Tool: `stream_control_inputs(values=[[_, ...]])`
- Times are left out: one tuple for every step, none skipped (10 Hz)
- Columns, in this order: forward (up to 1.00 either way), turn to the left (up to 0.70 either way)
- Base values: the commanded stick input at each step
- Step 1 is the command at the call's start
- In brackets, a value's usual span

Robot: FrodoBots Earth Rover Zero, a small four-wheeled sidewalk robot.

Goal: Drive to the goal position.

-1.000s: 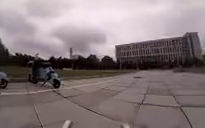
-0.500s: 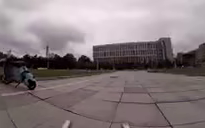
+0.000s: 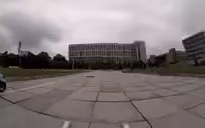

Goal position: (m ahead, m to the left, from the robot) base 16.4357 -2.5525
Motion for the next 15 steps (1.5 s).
stream_control_inputs(values=[[0.00, -0.97], [0.00, -0.97], [0.00, -0.97], [0.00, -0.91], [0.00, -0.59], [0.00, -0.13], [0.00, 0.00], [0.00, 0.00], [0.00, 0.00], [0.00, 0.00], [0.00, 0.00], [0.00, 0.00], [0.00, 0.00], [0.00, 0.00], [0.00, -0.69]])
